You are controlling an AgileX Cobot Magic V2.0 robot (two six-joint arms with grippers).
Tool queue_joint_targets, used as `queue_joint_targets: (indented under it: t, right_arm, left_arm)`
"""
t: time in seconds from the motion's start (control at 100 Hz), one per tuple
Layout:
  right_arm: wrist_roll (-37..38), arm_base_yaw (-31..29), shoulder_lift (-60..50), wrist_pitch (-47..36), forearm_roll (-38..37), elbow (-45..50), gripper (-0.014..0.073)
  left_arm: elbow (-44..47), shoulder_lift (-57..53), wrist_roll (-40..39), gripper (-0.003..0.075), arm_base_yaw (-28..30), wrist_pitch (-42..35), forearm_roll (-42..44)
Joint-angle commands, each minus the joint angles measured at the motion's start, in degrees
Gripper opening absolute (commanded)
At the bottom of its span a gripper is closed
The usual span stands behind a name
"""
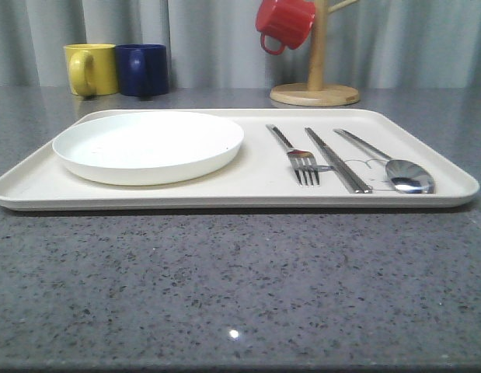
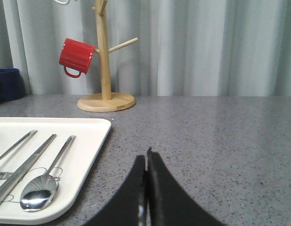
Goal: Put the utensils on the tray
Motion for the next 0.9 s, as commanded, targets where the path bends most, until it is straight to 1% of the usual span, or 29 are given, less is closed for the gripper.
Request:
queue_joint_targets:
  t: [0.0, 0.06, 0.13, 0.27, 0.43, 0.58, 0.68, 0.76, 0.89]
  right_arm:
    - [-0.4, -0.4, -1.1, -4.8, 0.1, 0.2, -0.0069]
    - [-0.4, -0.4, -1.1, -4.8, 0.1, 0.2, -0.0069]
    - [-0.4, -0.4, -1.1, -4.8, 0.1, 0.2, -0.0069]
    - [-0.4, -0.4, -1.1, -4.8, 0.1, 0.2, -0.0069]
    - [-0.4, -0.4, -1.1, -4.8, 0.1, 0.2, -0.0069]
    - [-0.4, -0.4, -1.1, -4.8, 0.1, 0.2, -0.0069]
    - [-0.4, -0.4, -1.1, -4.8, 0.1, 0.2, -0.0069]
    - [-0.4, -0.4, -1.1, -4.8, 0.1, 0.2, -0.0069]
    - [-0.4, -0.4, -1.1, -4.8, 0.1, 0.2, -0.0069]
  left_arm:
    - [-0.9, 0.7, -4.7, -0.0019, 0.2, -6.5, 3.4]
    - [0.1, 0.7, -9.7, -0.0019, 1.2, -8.1, 8.0]
    - [1.2, 0.2, -13.5, -0.0019, 2.9, -9.1, 10.9]
    - [3.9, -2.8, -13.7, -0.0019, 6.3, -9.0, 11.0]
    - [7.5, -7.1, -13.7, -0.0019, 8.5, -9.0, 11.0]
    - [11.4, -10.1, -13.8, -0.0019, 8.6, -9.4, 12.1]
    - [13.4, -10.1, -17.3, -0.0019, 8.6, -9.5, 15.1]
    - [15.0, -10.1, -19.6, -0.0019, 8.6, -10.9, 17.0]
    - [17.0, -10.1, -20.5, -0.0019, 8.6, -13.9, 17.0]
